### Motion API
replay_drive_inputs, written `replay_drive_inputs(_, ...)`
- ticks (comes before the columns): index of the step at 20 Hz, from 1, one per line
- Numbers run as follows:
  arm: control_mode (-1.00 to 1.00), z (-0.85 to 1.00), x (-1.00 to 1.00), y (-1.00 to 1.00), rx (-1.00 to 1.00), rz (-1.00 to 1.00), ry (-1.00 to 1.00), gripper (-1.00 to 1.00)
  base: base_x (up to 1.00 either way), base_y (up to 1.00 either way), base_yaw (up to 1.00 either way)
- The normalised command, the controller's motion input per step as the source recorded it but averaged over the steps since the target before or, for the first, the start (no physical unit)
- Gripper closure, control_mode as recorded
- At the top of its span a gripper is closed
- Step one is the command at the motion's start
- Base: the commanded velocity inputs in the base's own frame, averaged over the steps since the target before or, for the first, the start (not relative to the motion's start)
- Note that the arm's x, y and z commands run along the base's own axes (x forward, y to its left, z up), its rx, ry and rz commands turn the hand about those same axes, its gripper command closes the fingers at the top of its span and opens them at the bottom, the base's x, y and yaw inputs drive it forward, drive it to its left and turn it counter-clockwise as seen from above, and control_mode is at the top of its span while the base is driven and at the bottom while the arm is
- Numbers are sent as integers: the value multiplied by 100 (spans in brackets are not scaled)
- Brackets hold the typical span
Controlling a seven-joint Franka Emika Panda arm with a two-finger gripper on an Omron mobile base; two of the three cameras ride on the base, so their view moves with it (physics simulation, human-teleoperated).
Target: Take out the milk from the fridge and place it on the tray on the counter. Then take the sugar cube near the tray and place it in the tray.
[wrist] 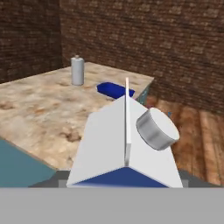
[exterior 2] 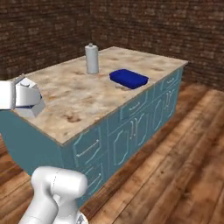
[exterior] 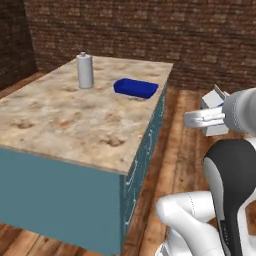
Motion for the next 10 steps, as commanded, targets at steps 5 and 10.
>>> replay_drive_inputs(5,100,0,0,0,0,0,0,100,39,-41,82)
replay_drive_inputs(10,100,0,0,0,0,0,0,100,34,-97,56)
